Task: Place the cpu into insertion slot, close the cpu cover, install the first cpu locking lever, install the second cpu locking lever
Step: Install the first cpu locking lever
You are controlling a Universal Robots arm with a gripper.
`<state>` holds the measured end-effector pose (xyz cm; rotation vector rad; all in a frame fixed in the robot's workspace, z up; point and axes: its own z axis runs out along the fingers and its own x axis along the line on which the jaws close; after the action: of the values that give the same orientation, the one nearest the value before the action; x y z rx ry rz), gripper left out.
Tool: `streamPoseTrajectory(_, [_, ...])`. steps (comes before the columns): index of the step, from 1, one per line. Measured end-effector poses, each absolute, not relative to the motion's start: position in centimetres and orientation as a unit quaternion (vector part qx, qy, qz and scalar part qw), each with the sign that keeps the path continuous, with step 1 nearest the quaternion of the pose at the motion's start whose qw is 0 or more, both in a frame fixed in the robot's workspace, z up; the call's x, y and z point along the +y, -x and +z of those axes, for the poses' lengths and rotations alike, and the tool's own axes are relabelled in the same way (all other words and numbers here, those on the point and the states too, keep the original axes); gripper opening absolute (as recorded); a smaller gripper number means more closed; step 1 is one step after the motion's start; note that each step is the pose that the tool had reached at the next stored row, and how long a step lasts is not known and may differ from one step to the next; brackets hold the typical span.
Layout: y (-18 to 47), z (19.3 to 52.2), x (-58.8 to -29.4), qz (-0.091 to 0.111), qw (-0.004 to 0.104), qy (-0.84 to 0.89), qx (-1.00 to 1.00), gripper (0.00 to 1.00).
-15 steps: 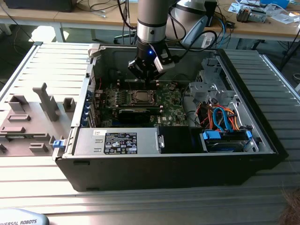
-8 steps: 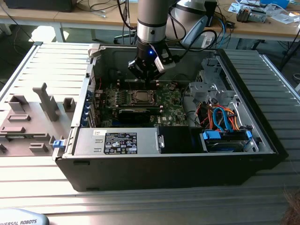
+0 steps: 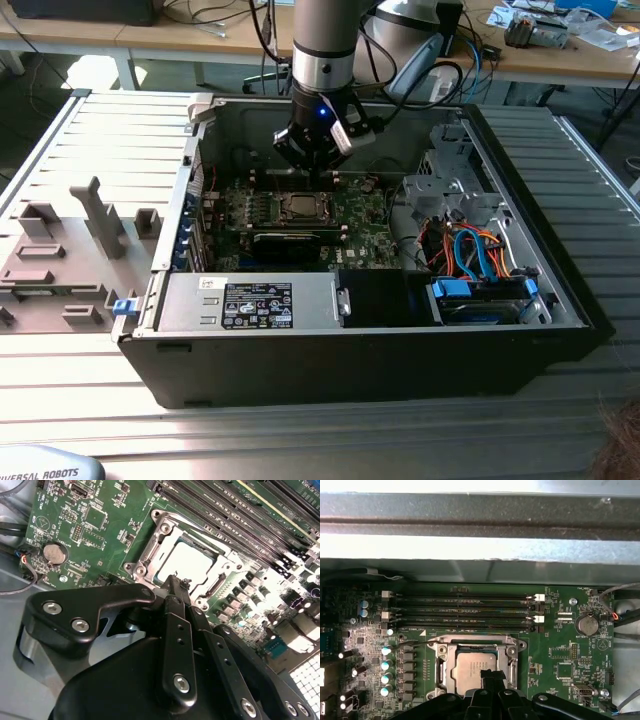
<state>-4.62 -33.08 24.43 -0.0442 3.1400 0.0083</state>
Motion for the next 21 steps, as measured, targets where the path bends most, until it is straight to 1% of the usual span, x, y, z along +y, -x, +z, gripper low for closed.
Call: streamPoseTrajectory(21, [4.62, 24.43, -33.08, 0.003, 0.001, 0.045, 0.999, 0.11])
